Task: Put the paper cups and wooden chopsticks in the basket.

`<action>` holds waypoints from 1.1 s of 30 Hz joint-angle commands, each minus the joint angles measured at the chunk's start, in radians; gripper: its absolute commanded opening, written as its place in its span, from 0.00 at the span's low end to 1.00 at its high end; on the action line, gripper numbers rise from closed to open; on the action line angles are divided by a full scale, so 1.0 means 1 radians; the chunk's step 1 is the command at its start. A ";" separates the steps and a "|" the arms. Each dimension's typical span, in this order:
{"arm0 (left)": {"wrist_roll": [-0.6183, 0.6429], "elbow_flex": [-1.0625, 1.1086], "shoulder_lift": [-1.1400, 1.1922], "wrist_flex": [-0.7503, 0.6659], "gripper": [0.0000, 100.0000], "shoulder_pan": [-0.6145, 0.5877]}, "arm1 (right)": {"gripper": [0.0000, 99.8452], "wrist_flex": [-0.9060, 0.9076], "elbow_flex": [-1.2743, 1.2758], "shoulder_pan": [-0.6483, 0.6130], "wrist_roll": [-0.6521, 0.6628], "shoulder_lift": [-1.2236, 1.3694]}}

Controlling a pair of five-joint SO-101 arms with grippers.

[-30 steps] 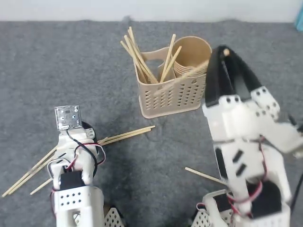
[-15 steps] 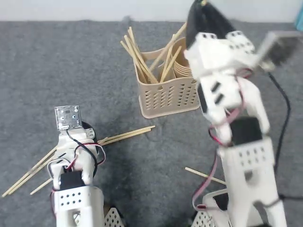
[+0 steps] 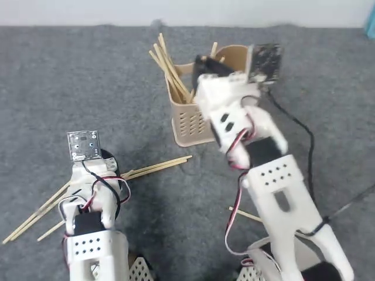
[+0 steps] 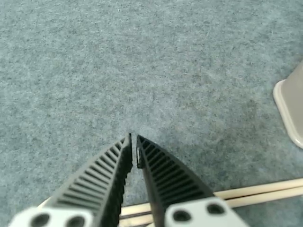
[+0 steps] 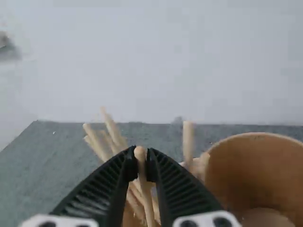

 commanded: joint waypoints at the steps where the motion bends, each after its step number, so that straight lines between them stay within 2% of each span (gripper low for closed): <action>1: -0.011 -0.005 -0.015 -0.029 0.01 0.003 | 0.11 -0.010 0.006 -0.059 0.086 0.061; 3: -0.011 -0.005 -0.015 -0.029 0.01 0.000 | 0.15 -0.007 -0.015 -0.062 0.086 0.071; 6: -0.011 -0.005 -0.015 -0.029 0.01 0.000 | 0.15 0.056 -0.101 -0.054 0.089 0.062; 15: -0.011 -0.005 -0.015 -0.031 0.01 0.002 | 0.15 0.532 -0.529 0.024 0.087 -0.085; 20: -0.011 -0.005 -0.015 -0.031 0.01 0.000 | 0.15 0.874 -0.644 0.093 0.089 -0.189; 23: -0.011 -0.005 -0.015 -0.029 0.01 0.000 | 0.15 1.056 -0.606 0.159 0.091 -0.239; 26: -0.011 -0.005 -0.015 -0.029 0.01 0.000 | 0.15 1.162 -0.494 0.278 0.091 -0.286; 29: -0.011 -0.005 -0.015 -0.029 0.01 0.000 | 0.15 1.184 -0.322 0.417 0.092 -0.325; 33: -0.011 -0.002 -0.015 -0.029 0.01 0.000 | 0.15 1.104 -0.068 0.553 0.092 -0.361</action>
